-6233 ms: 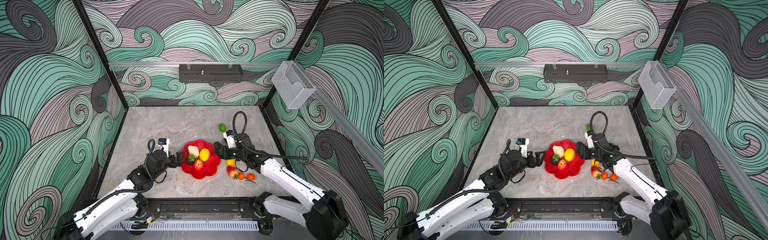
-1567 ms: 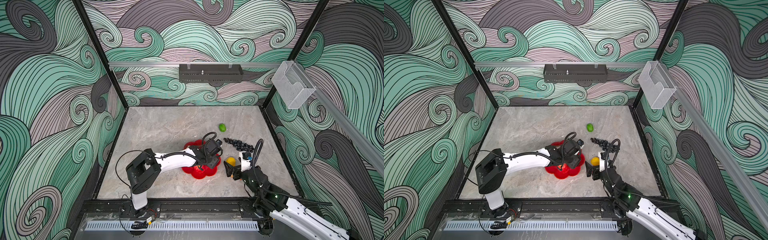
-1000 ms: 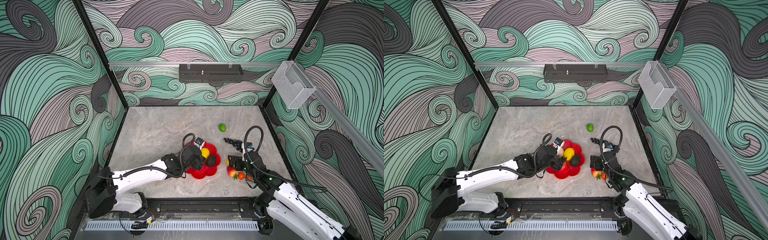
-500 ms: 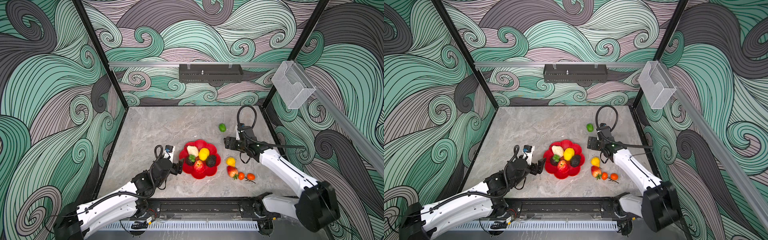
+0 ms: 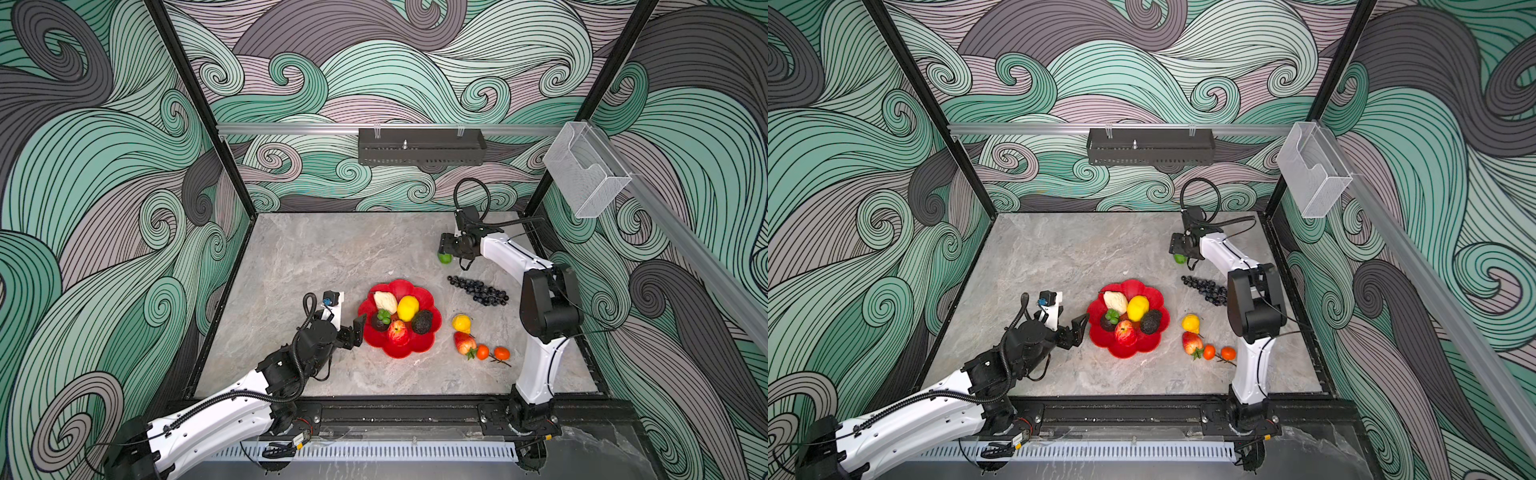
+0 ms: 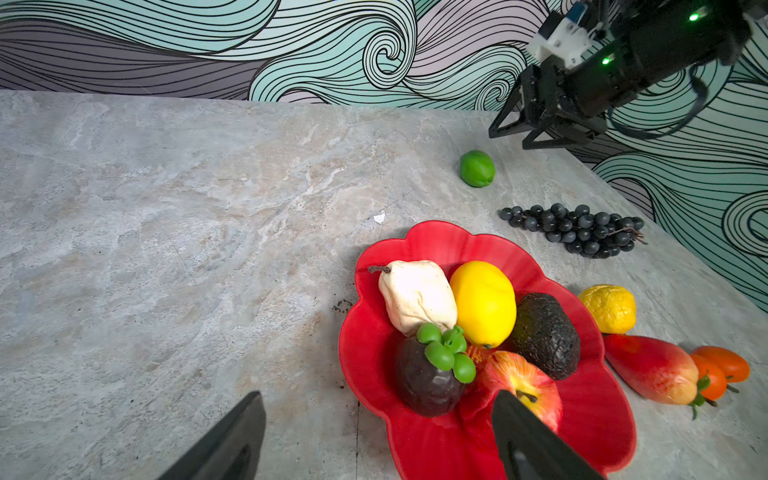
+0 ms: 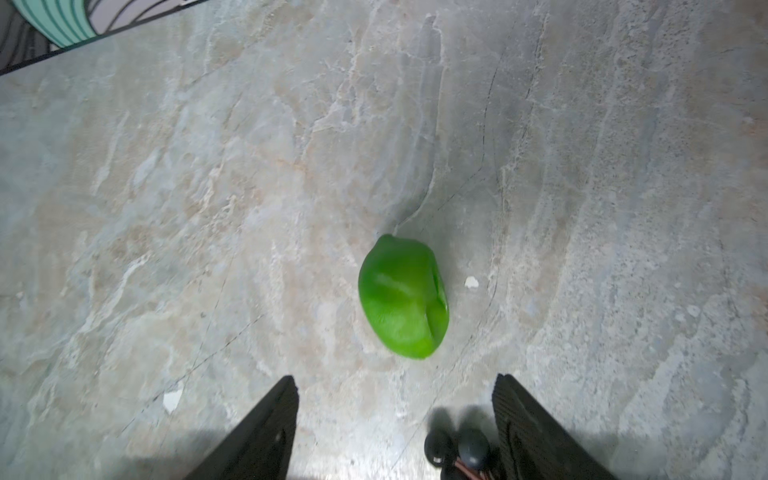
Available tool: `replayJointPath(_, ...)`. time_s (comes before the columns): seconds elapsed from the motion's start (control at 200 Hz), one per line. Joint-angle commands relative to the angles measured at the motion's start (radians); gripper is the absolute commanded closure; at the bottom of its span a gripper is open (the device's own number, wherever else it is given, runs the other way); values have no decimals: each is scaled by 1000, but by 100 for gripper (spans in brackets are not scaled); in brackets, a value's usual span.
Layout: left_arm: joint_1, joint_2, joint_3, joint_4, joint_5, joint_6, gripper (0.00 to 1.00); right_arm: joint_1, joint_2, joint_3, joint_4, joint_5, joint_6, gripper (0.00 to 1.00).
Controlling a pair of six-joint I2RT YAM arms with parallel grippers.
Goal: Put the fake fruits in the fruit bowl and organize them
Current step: 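Move the right gripper to the green lime and grasp it, then carry the lime toward the left gripper while the left gripper approaches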
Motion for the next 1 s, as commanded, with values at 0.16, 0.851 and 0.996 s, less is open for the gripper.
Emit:
replayJointPath(0.16, 18, -4, -1, 16, -16, -25, 12, -21, 198, 240, -146, -9, -39, 26)
replayJointPath(0.851, 90, 54, 12, 25, 59, -55, 12, -37, 233, 232, -148, -116, -16, 50)
replayJointPath(0.996, 97, 59, 12, 27, 68, -58, 12, -37, 112, 94, -57, -179, 33, 51)
